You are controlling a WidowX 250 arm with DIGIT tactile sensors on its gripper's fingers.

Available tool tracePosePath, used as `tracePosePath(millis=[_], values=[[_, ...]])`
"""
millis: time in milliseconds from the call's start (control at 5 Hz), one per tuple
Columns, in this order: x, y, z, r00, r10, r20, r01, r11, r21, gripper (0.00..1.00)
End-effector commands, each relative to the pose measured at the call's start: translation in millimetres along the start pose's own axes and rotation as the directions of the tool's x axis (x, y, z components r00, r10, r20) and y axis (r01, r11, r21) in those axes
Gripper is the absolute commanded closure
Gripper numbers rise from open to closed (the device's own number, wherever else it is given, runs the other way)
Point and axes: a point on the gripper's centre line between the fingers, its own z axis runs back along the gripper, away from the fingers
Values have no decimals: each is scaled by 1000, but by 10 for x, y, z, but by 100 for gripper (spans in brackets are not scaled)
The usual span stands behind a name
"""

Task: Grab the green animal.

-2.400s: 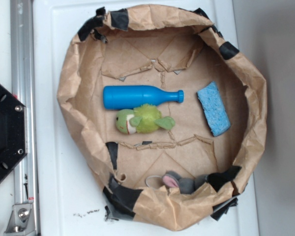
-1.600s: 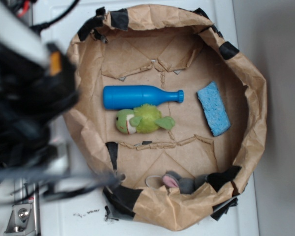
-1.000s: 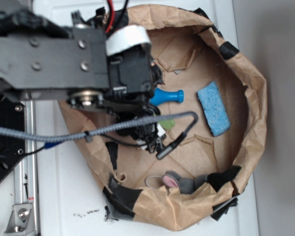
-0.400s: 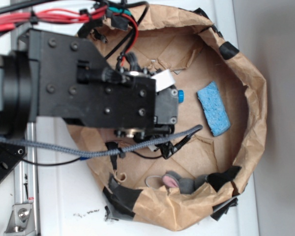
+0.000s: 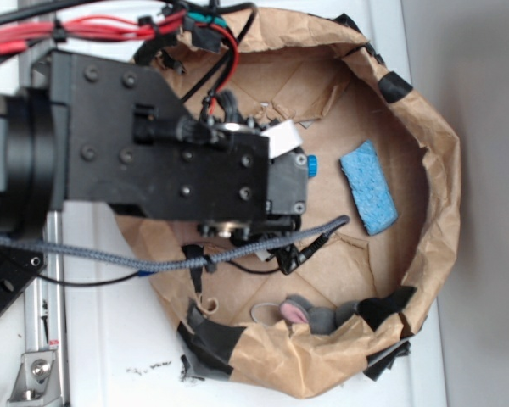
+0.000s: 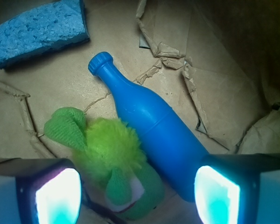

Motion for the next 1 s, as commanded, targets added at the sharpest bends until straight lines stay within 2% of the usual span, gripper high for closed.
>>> tracePosePath(millis=[0, 200, 400, 600, 800], values=[[9, -68, -334, 983, -163, -85, 159, 986, -50, 0], [47, -263, -435, 967, -239, -89, 227, 965, -132, 0], [129, -470, -478, 944, -305, -126, 270, 933, -238, 0], [120, -519, -475, 910, -399, -114, 366, 902, -229, 0], [122, -475, -450, 893, -443, -81, 425, 888, -173, 100]])
